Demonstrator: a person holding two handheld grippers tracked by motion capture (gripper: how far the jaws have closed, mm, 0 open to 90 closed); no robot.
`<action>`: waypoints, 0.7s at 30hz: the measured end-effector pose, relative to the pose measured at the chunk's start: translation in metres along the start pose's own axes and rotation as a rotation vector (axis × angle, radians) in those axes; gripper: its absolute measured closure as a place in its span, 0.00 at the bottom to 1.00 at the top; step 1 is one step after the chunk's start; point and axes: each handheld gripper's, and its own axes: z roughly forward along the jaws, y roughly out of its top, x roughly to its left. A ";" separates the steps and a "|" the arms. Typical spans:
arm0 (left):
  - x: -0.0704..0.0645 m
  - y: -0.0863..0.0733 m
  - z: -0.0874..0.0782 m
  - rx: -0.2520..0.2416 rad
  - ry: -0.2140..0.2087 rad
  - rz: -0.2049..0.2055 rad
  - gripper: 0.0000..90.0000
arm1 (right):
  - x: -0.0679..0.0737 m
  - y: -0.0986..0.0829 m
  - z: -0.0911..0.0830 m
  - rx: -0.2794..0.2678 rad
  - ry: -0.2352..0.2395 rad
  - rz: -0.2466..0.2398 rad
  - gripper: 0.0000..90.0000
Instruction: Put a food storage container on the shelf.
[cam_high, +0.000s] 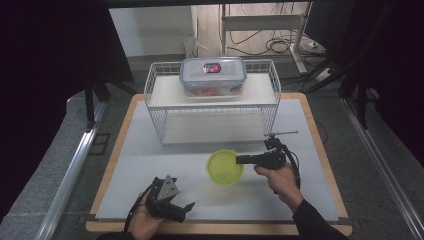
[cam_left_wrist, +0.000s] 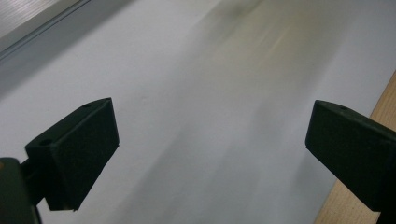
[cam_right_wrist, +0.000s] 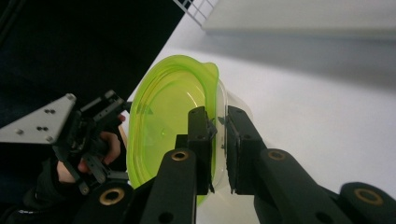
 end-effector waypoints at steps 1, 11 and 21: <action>0.000 0.000 0.000 -0.001 0.000 0.000 0.03 | 0.002 0.002 -0.002 -0.003 0.001 -0.005 0.91; 0.002 0.000 -0.001 -0.011 -0.003 -0.019 0.03 | 0.020 0.028 -0.018 -0.047 0.024 -0.026 0.91; 0.003 0.000 -0.001 -0.009 0.000 -0.014 0.03 | 0.039 0.059 -0.035 -0.080 0.037 -0.041 0.91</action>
